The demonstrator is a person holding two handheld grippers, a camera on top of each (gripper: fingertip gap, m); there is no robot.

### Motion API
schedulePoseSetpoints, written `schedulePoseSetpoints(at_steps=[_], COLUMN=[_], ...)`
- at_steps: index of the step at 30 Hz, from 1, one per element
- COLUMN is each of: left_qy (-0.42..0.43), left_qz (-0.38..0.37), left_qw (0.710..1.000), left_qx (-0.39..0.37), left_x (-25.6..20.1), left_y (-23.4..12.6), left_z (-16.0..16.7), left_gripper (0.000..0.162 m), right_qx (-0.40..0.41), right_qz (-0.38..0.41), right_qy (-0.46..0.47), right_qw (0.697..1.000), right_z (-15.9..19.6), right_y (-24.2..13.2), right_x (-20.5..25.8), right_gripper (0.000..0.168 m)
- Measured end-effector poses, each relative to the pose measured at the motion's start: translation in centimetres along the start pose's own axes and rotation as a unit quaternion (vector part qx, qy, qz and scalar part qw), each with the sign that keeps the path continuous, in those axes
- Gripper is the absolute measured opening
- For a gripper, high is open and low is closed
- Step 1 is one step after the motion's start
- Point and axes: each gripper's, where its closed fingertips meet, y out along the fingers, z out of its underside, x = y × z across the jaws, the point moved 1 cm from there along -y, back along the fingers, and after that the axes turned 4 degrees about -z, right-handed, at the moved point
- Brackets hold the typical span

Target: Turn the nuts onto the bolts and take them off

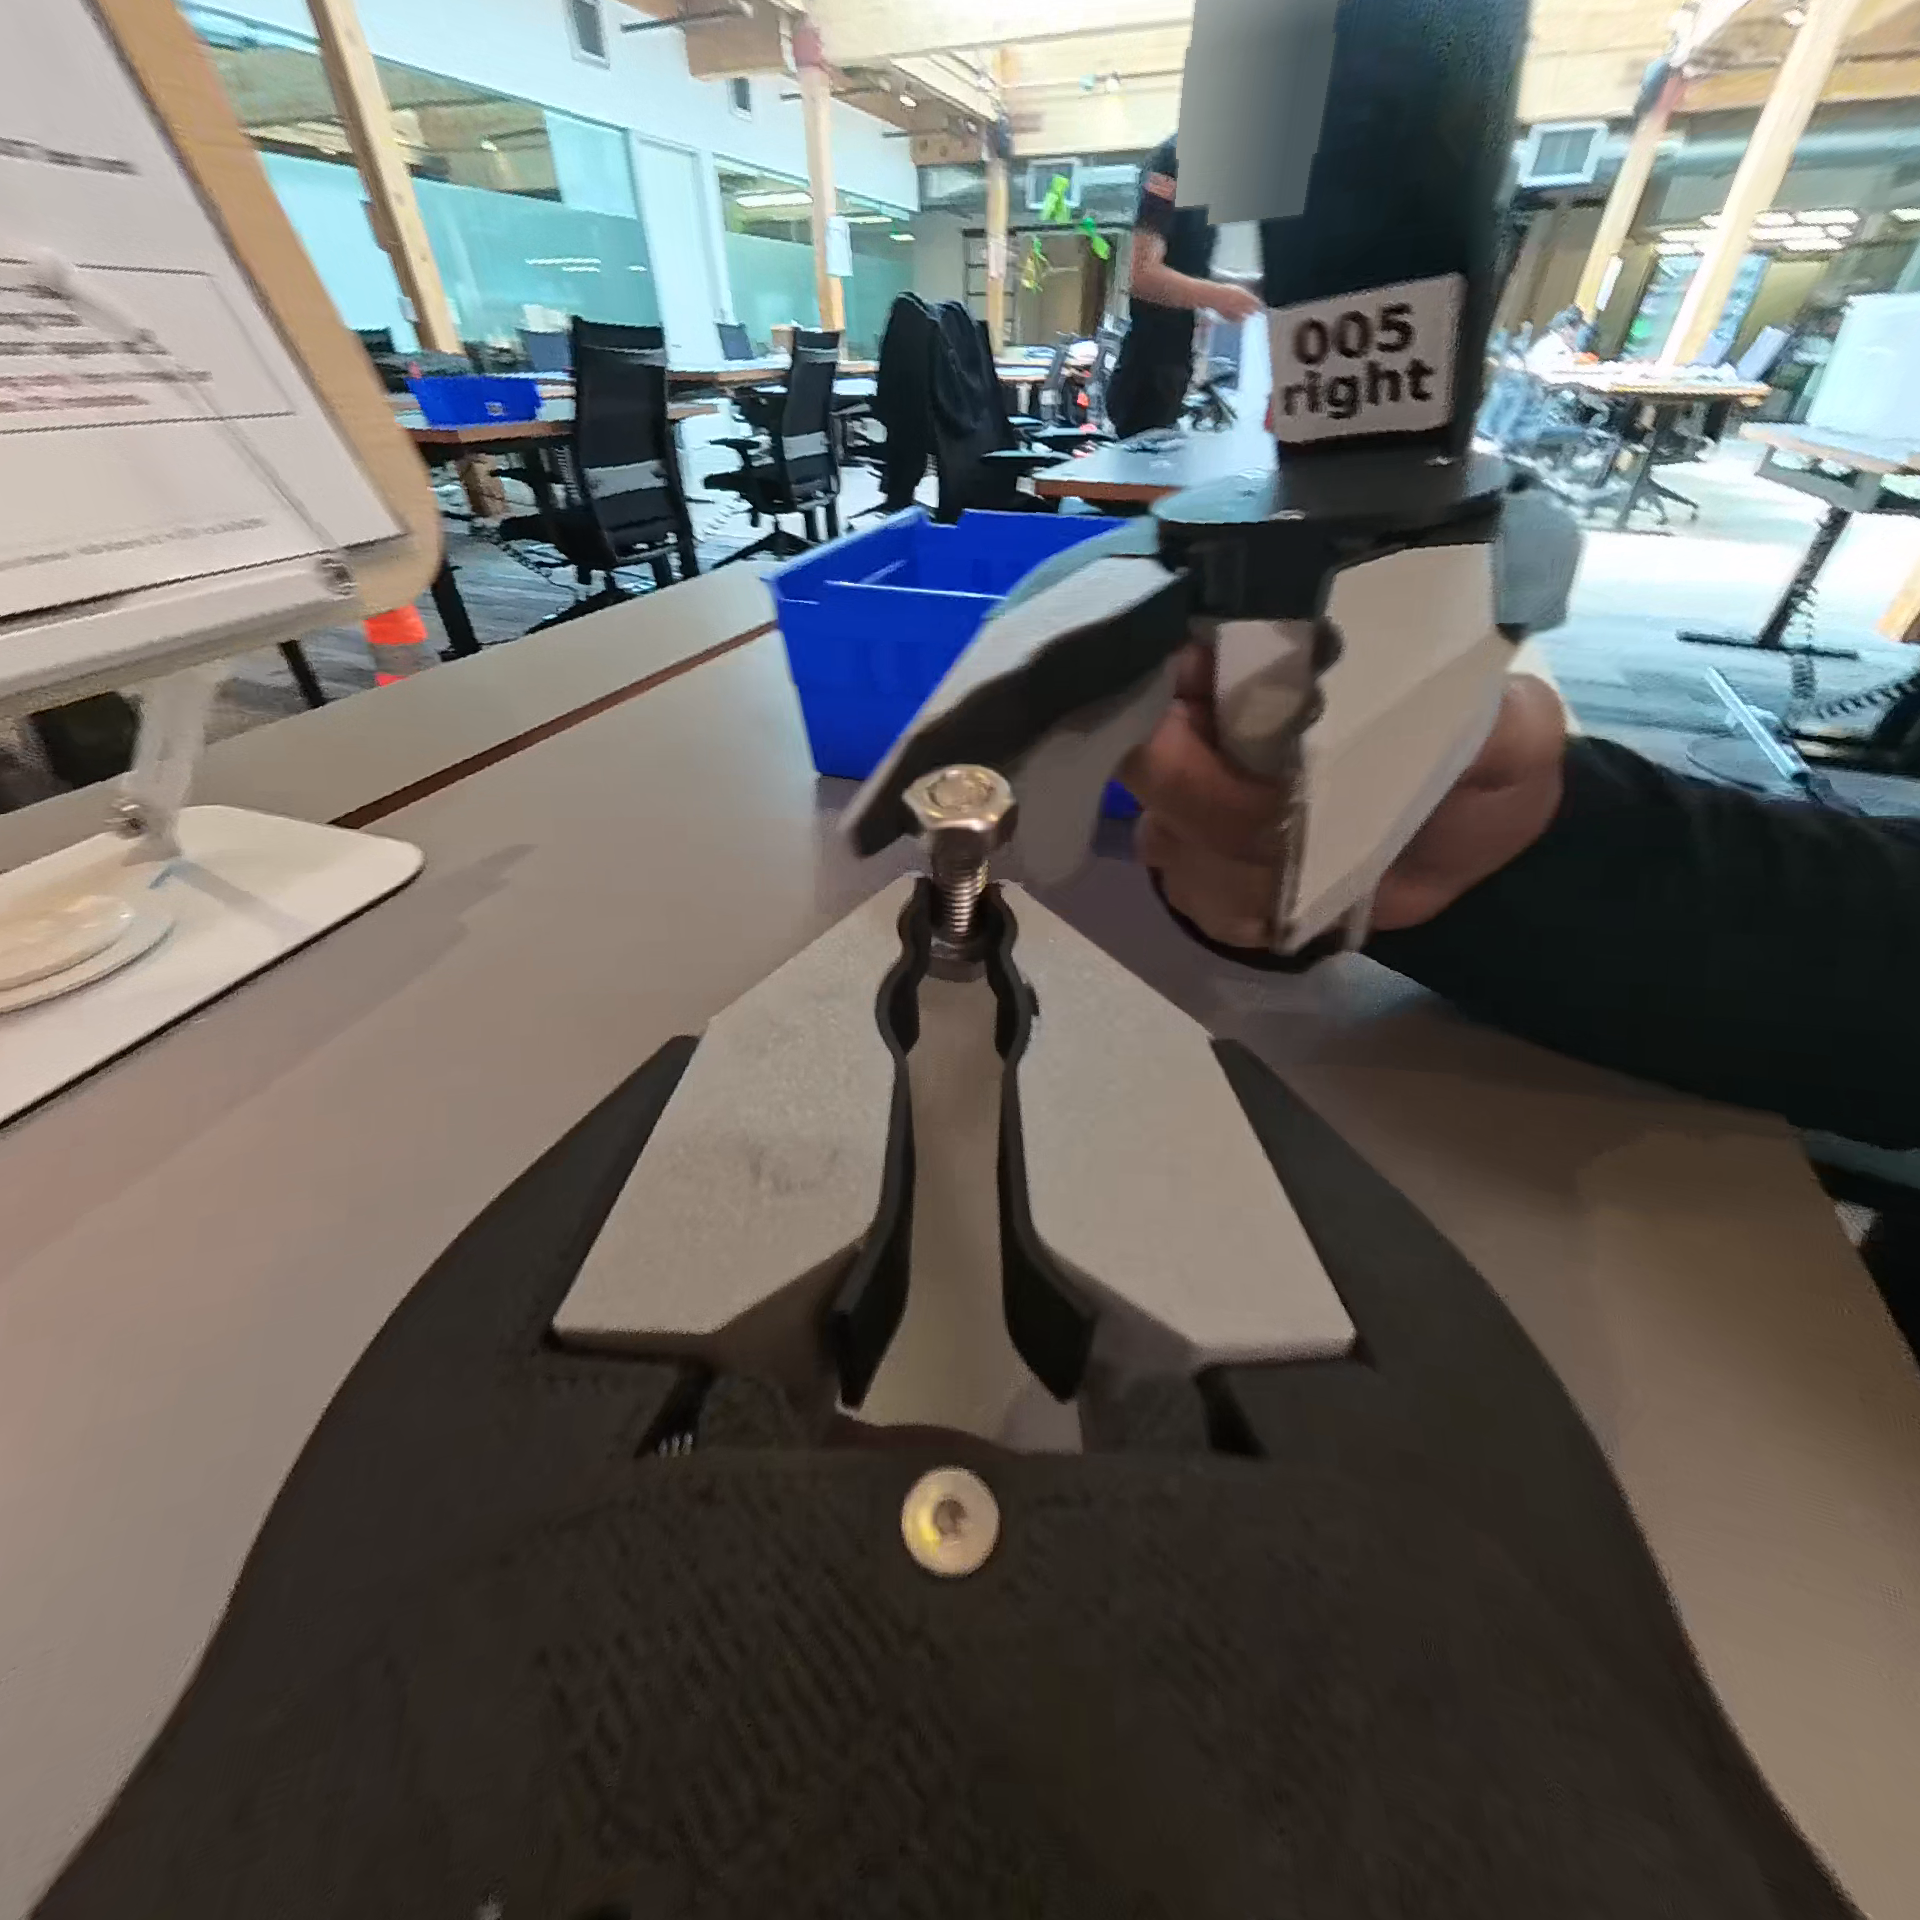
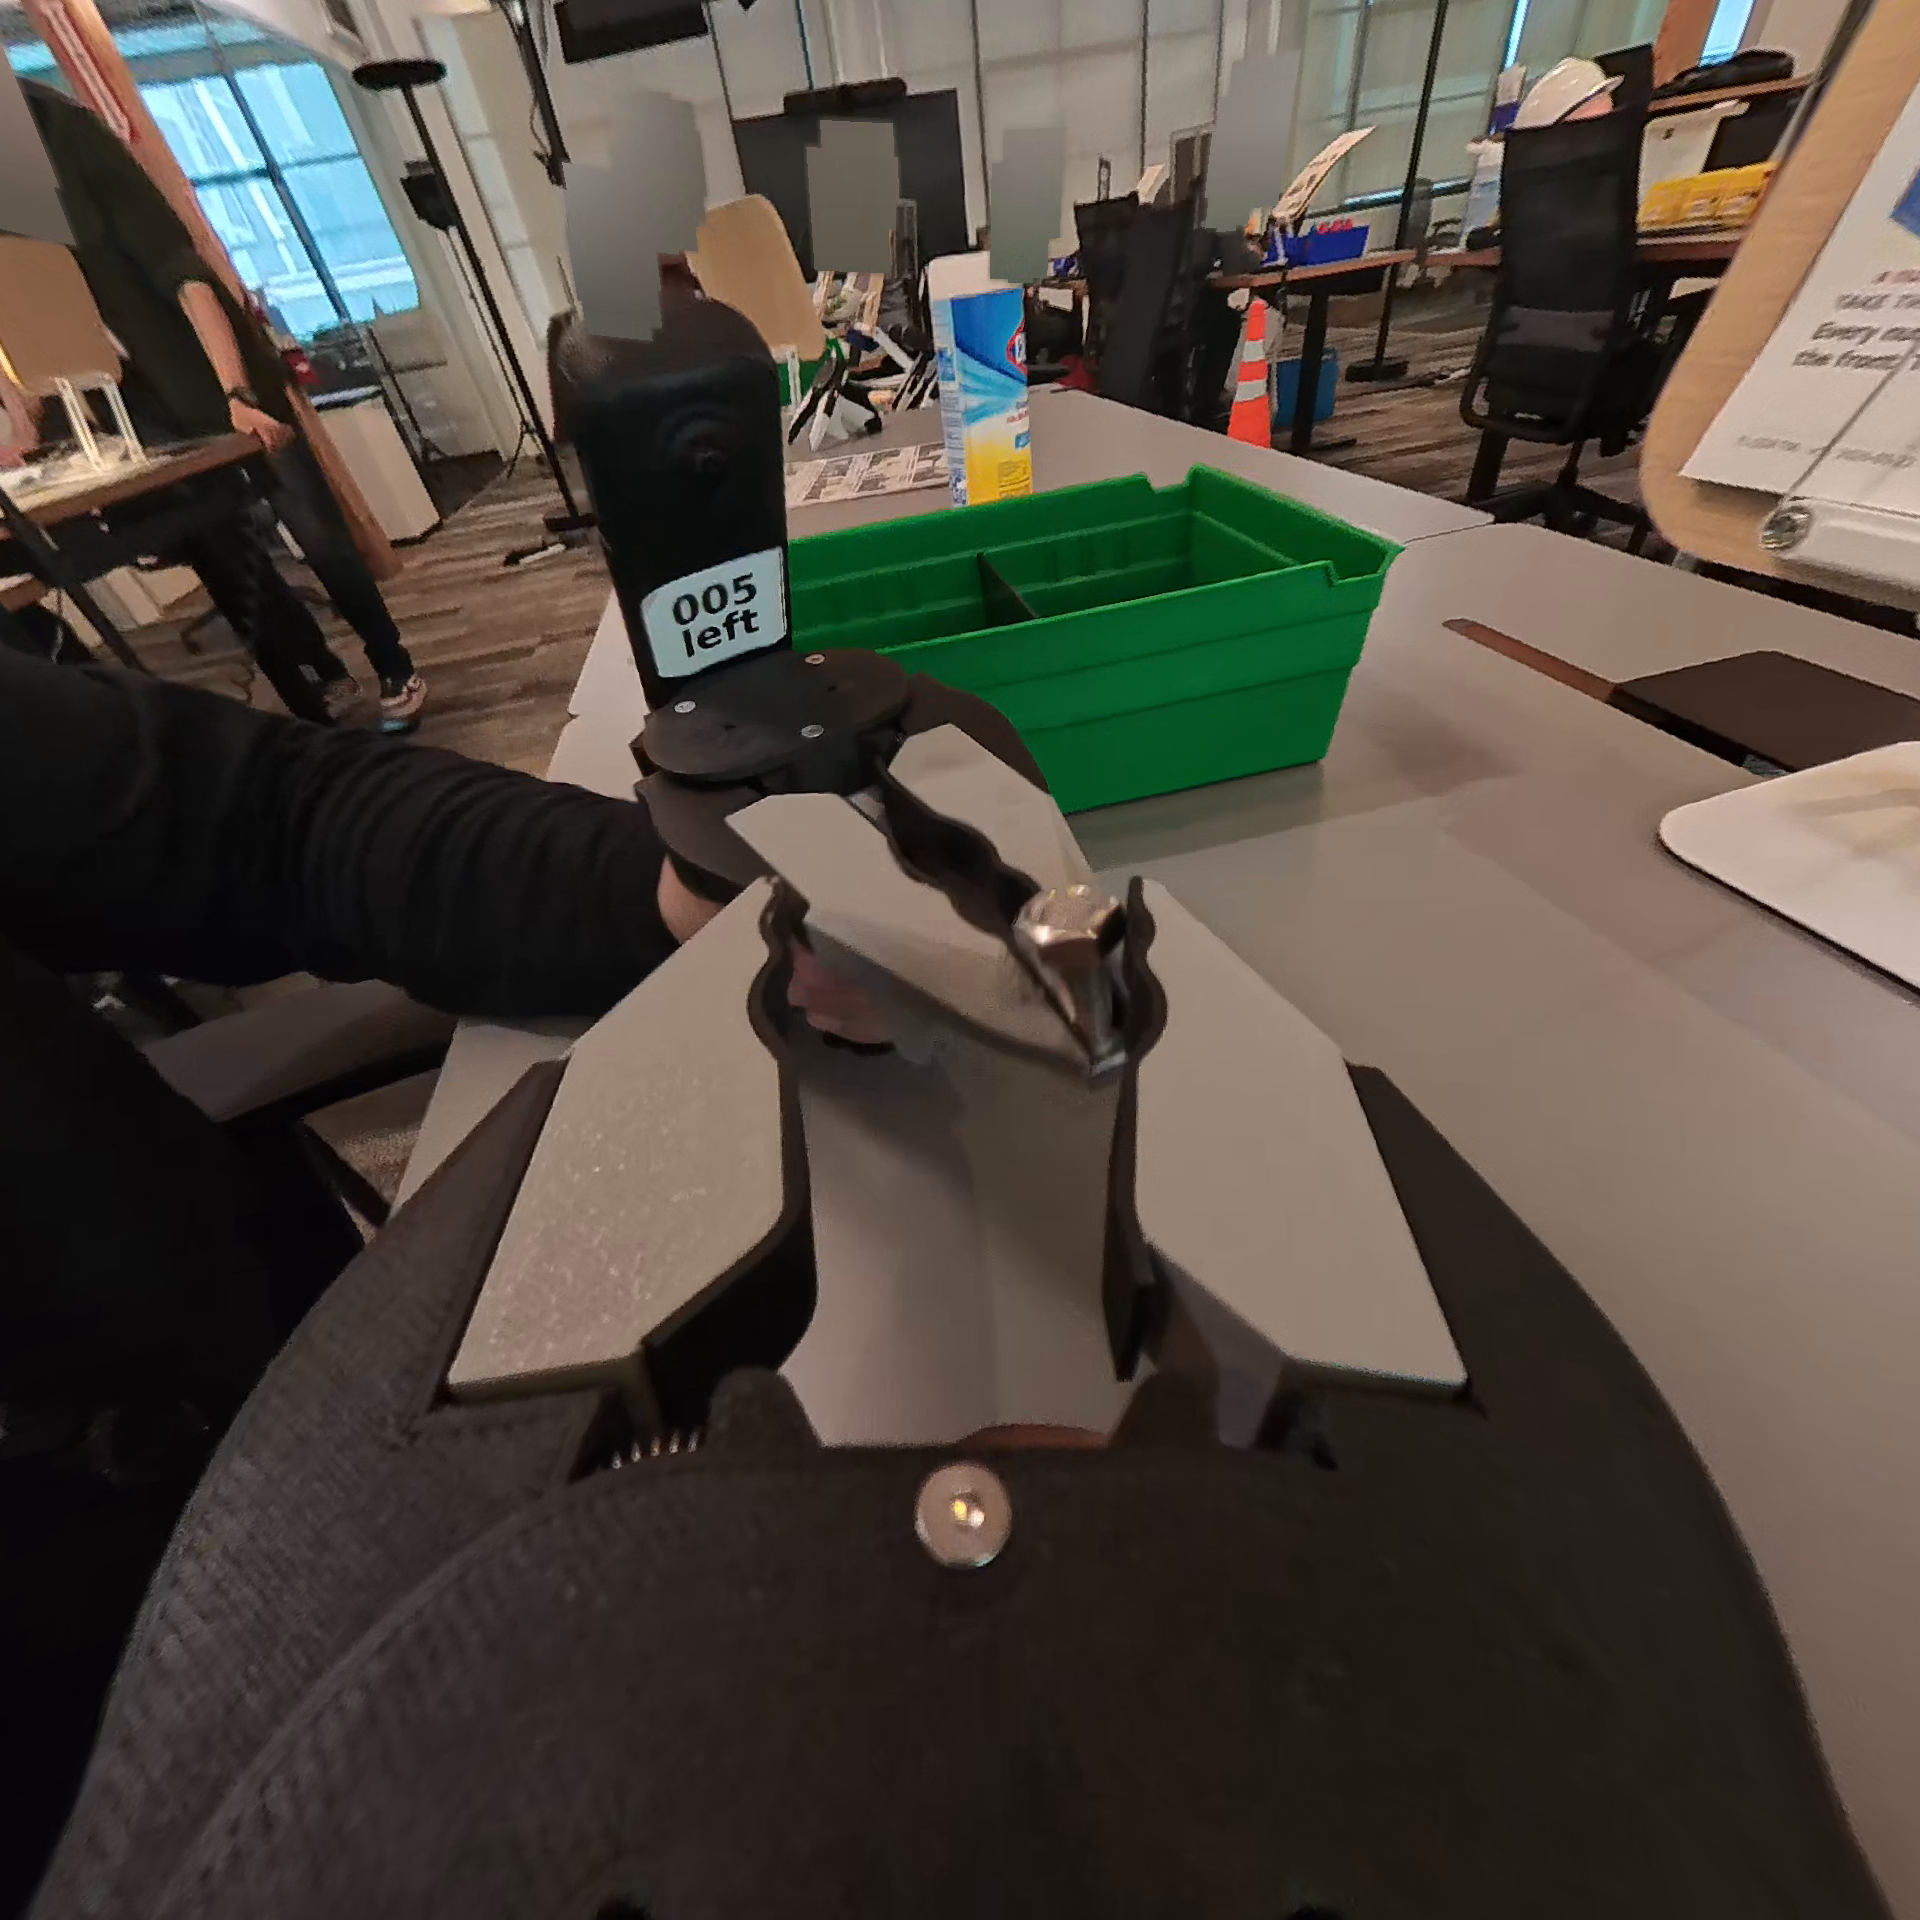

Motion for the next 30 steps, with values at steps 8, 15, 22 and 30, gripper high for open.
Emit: schedulePoseSetpoints(at_steps=[8,15,22,30], left_qy=[-0.023,-0.020,-0.036,-0.025], left_qz=[0.011,-0.015,-0.004,-0.042], left_qw=[1.000,1.000,0.999,0.999], left_qx=[0.002,-0.012,-0.014,-0.009], left_x=[0.0,1.1,1.1,2.2], left_y=[0.1,-0.4,-0.7,-0.7], left_z=[0.1,-0.7,-1.0,-0.9], left_gripper=[0.007,0.007,0.007,0.007], right_qx=[-0.032,-0.020,-0.054,-0.022], right_qz=[0.014,0.005,0.020,0.014], right_qy=[0.015,0.000,0.009,-0.002], right_qw=[0.999,1.000,0.998,1.000], right_z=[-0.9,-0.8,-1.8,-1.1], right_y=[-0.9,-0.6,-1.9,-1.0], right_x=[-0.9,-0.1,-0.8,-0.1], right_gripper=[0.055,0.062,0.055,0.047])
